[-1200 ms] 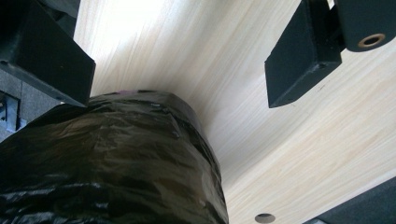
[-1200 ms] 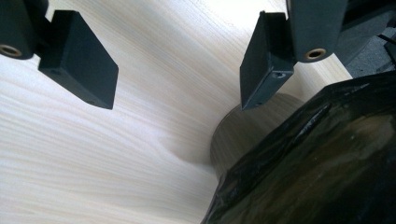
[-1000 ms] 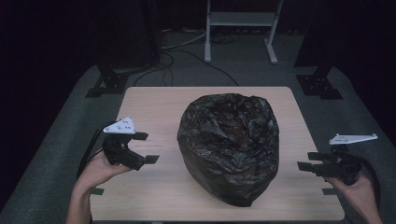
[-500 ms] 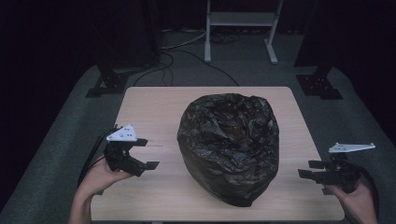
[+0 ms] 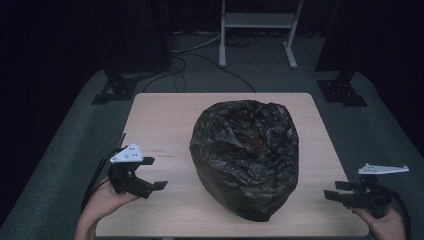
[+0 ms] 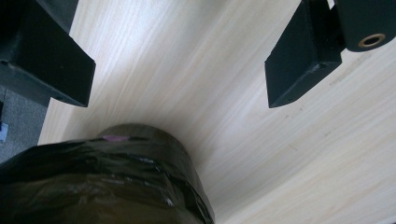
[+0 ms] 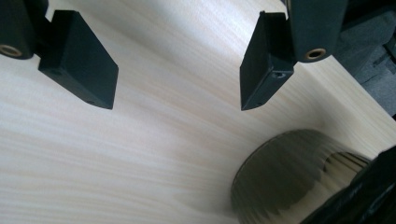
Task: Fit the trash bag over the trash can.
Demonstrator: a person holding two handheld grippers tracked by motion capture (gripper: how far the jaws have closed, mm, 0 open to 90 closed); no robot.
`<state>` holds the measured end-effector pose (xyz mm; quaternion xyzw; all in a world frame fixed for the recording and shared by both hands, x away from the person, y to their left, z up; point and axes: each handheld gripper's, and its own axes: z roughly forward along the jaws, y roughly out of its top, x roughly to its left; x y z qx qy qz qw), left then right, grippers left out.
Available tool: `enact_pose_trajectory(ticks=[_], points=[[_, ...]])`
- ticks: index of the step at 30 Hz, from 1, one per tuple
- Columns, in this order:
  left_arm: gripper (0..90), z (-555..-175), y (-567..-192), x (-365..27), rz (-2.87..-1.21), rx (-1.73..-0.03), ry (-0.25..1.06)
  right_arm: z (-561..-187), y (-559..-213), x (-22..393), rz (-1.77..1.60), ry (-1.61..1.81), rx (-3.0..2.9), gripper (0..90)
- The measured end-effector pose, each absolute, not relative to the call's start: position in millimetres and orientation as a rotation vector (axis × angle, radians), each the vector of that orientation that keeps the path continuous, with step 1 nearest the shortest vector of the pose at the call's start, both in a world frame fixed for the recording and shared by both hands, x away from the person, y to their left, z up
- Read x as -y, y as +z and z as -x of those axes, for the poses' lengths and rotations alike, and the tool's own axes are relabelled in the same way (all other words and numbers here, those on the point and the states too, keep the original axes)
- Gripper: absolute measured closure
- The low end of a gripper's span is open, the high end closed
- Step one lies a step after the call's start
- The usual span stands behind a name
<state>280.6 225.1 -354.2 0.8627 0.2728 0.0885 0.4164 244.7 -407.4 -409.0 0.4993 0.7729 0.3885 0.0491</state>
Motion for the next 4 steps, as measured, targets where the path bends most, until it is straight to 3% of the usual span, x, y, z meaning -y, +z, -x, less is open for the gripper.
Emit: enact_pose_trajectory(ticks=[4], points=[[7.7, -276.2, -357.1, -227.1, -2.154, -0.699, 0.224, -237.3, -413.8, 410.8, -1.534, 1.208, -2.338, 27.3]])
